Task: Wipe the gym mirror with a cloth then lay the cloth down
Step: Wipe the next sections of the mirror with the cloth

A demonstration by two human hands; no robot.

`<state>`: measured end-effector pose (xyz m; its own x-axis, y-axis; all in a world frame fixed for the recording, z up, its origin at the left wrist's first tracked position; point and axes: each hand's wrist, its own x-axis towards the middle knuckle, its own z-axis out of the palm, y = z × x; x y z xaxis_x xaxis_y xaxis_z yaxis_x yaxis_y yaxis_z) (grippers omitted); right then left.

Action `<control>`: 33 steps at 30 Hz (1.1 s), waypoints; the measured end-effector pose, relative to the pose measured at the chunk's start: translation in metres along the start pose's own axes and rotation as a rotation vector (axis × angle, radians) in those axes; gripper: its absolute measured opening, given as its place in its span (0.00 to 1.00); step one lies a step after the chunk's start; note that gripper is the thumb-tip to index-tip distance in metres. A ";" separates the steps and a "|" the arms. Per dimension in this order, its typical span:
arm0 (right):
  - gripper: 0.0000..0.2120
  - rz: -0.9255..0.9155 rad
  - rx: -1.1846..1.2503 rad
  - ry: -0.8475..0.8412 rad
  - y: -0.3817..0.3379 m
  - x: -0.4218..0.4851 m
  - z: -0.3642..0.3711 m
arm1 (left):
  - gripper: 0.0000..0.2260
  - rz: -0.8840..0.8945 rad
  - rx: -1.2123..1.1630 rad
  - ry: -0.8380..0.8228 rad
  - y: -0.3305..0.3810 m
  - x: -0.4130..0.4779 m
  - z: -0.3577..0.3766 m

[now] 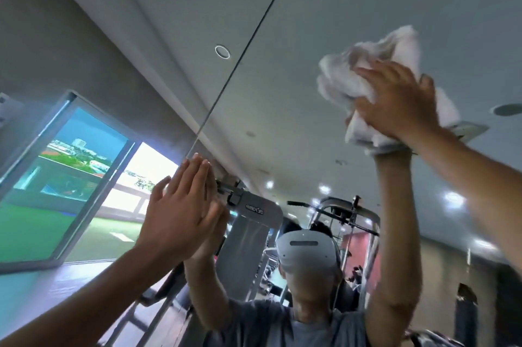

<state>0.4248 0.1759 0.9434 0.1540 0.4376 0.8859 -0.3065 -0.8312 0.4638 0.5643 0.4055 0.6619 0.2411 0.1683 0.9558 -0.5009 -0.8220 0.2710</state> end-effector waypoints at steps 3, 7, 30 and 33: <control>0.27 0.123 0.027 0.105 -0.046 -0.029 0.010 | 0.38 -0.096 -0.055 -0.019 0.038 -0.001 -0.004; 0.30 -0.534 0.038 -0.217 -0.058 -0.075 -0.002 | 0.33 -0.023 -0.157 0.020 0.099 -0.022 0.003; 0.33 -0.210 -0.078 -0.119 0.194 -0.127 -0.053 | 0.33 0.147 -0.239 0.050 0.273 -0.054 0.030; 0.32 0.082 -0.095 0.003 0.154 -0.122 -0.038 | 0.33 0.137 -0.205 0.058 0.276 -0.054 0.026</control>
<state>0.3234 0.0076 0.9063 0.1223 0.3704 0.9208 -0.4059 -0.8279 0.3870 0.4343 0.1559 0.6816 0.1141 0.0989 0.9885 -0.6851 -0.7128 0.1504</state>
